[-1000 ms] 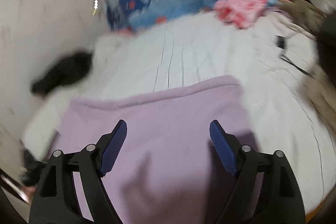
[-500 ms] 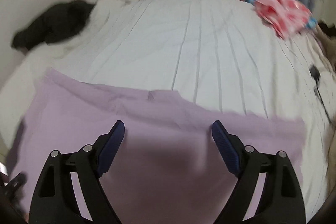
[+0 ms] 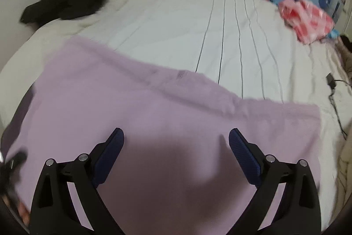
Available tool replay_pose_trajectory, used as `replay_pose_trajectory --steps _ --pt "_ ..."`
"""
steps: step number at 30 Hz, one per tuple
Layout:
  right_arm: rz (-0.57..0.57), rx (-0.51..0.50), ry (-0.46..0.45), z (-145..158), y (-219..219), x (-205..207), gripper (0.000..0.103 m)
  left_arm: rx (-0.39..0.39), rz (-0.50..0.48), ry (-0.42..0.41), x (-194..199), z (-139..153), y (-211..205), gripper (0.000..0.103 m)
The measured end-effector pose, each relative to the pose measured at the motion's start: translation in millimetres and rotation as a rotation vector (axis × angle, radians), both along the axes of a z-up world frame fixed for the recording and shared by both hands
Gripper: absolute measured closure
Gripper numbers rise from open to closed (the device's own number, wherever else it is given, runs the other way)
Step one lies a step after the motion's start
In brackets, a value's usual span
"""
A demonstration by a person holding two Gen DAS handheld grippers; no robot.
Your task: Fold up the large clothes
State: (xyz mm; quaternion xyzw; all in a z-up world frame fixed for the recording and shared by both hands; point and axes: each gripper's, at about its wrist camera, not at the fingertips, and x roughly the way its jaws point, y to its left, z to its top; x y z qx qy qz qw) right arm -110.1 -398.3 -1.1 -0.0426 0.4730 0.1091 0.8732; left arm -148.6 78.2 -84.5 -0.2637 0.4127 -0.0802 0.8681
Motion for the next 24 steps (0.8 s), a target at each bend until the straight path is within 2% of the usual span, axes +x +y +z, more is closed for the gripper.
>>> replay_pose_trajectory --steps 2,4,6,8,12,17,21,24 --pt "0.020 -0.028 0.029 -12.4 6.0 -26.8 0.010 -0.006 0.005 0.002 -1.6 -0.2 0.4 0.007" --pt "0.031 -0.037 0.087 -35.7 9.8 -34.7 0.007 -0.022 0.009 -0.001 -2.5 1.1 -0.3 0.007" --pt "0.017 -0.024 0.106 -46.5 7.9 -32.0 0.007 -0.015 0.012 -0.010 -3.2 3.8 -3.2 0.007" --pt "-0.007 -0.032 0.108 -34.0 9.8 -33.2 0.007 -0.014 0.018 -0.017 -3.2 5.3 -3.6 0.007" --pt "0.004 -0.072 0.025 -8.1 17.7 -67.7 0.007 -0.043 0.021 -0.016 -4.5 2.4 1.0 0.007" --pt "-0.005 -0.103 0.056 -40.5 25.7 -83.8 0.007 -0.067 0.035 0.002 -4.8 -1.9 1.9 0.007" --pt "-0.005 -0.050 0.040 -24.2 21.6 -91.7 0.007 -0.091 0.048 0.021 -4.9 -6.3 6.1 0.007" --pt "0.023 -0.080 -0.016 -23.8 21.0 -108.0 0.007 -0.126 0.051 0.027 -3.9 -9.6 9.8 0.007"
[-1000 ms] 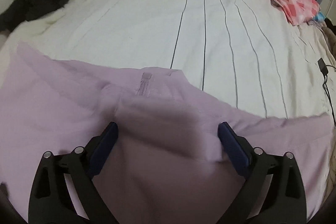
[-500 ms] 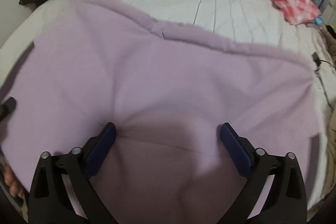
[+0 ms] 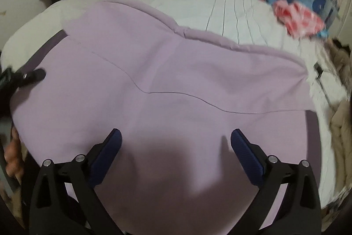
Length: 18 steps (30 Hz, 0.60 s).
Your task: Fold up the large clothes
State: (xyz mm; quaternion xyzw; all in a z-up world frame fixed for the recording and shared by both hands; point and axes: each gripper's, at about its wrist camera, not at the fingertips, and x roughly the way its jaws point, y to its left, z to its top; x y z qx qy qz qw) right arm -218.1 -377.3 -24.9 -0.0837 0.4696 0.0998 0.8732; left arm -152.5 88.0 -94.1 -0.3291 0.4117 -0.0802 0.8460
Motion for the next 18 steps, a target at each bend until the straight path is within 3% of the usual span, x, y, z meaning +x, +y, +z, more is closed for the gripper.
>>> replay_pose_trajectory --steps 2,4,8,10,13,16,18 --pt "0.016 0.007 0.034 -15.3 -1.3 2.5 0.007 -0.043 -0.002 0.012 0.1 -4.7 2.6 0.007" --pt "0.003 0.034 0.035 -10.6 -2.7 -1.6 0.007 -0.075 0.003 0.020 -0.8 -8.7 5.9 0.007" --pt "0.001 0.038 -0.074 13.3 -3.8 -17.5 0.007 -0.141 0.005 0.036 -1.4 -16.6 11.5 0.007" --pt "0.024 -0.017 -0.043 0.5 0.1 -17.9 0.007 -0.157 0.008 0.035 -1.9 -18.0 11.3 0.007" --pt "0.025 0.010 0.018 -17.7 -4.8 -11.0 0.007 -0.182 0.012 0.022 -3.4 -18.3 12.0 0.007" --pt "0.024 0.060 -0.041 -0.5 -4.7 -19.0 0.007 -0.224 0.023 0.004 -3.8 -19.8 17.1 0.007" --pt "0.038 0.046 -0.033 -6.0 2.7 -22.2 0.007 -0.242 0.025 -0.019 -3.7 -16.6 17.5 0.011"
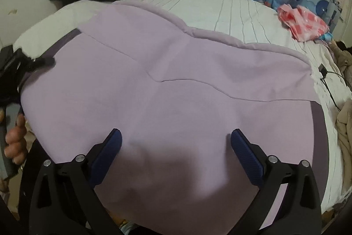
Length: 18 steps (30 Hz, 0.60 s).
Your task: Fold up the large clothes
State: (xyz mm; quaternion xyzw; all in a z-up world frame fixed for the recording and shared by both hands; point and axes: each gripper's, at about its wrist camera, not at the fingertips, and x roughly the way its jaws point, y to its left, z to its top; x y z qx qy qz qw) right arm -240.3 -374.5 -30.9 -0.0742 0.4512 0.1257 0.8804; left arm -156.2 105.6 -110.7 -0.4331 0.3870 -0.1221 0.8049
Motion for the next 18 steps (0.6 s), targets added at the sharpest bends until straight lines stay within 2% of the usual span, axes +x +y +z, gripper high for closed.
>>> replay_pose_trajectory --steps 3,6,10,13,18 --pt "0.003 -0.044 0.055 -30.4 5.3 7.2 0.006 0.044 -0.021 -0.092 -3.0 20.9 -11.8 0.024" --pt "-0.012 -0.062 0.023 -36.6 9.6 4.8 0.006 0.137 -0.046 -0.163 -9.1 45.3 -31.0 0.032" --pt "-0.020 -0.053 -0.007 -40.4 8.9 0.8 0.006 0.209 -0.092 -0.261 -14.9 73.6 -54.3 0.039" --pt "-0.026 -0.061 -0.021 -43.5 11.3 -5.2 0.006 0.228 -0.135 -0.327 -18.5 92.9 -70.9 0.041" --pt "-0.029 -0.073 -0.033 -44.5 15.5 -9.2 0.006 0.209 -0.220 -0.405 -21.2 115.6 -98.7 0.045"
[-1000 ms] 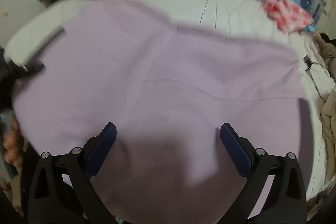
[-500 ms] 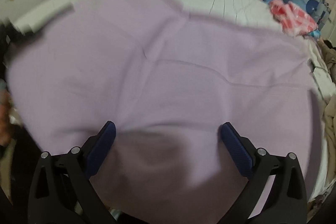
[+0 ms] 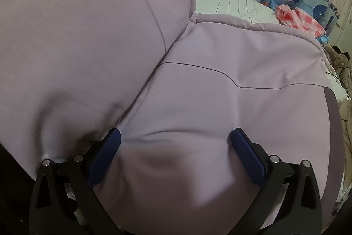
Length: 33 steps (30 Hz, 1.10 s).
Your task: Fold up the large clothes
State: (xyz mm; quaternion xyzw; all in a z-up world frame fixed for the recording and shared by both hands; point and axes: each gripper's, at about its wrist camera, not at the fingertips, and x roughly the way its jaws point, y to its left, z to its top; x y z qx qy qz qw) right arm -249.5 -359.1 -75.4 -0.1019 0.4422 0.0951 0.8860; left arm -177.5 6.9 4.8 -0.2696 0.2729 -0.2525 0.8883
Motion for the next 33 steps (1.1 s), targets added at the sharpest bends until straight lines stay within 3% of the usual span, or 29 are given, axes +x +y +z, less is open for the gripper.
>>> replay_pose_trajectory --steps 12,15,18,20,22,25,28,30,33 --pt "0.062 -0.020 0.067 9.3 -5.9 0.0 0.006 -0.053 -0.169 -0.064 6.1 34.4 -60.7 0.051" --pt "0.085 0.022 0.099 18.3 -16.6 -6.1 0.006 -0.052 -0.229 -0.093 5.2 44.1 -81.4 0.052" --pt "0.091 0.175 0.128 33.1 -44.4 -15.7 0.006 -0.035 -0.283 -0.109 6.5 50.0 -103.7 0.052" --pt "0.072 0.336 0.155 42.3 -75.4 -19.2 0.007 -0.034 -0.333 -0.112 7.1 50.8 -120.6 0.052" --pt "0.015 0.555 0.184 51.4 -123.4 -16.8 0.007 -0.045 -0.413 -0.121 4.0 49.5 -137.9 0.063" --pt "-0.090 0.780 0.141 70.4 -194.5 -10.7 0.006 0.020 -0.489 -0.132 -2.5 47.0 -179.4 0.063" --pt "-0.174 0.909 0.004 108.0 -253.7 -8.5 0.006 0.061 -0.562 -0.079 5.8 22.1 -214.0 0.063" --pt "-0.135 0.896 -0.059 142.4 -264.3 2.6 0.006 0.080 -0.590 -0.045 9.2 5.6 -230.6 0.063" --pt "0.020 0.832 0.018 176.0 -241.2 47.5 0.006 0.140 -0.626 -0.040 -0.5 -12.5 -257.9 0.063"
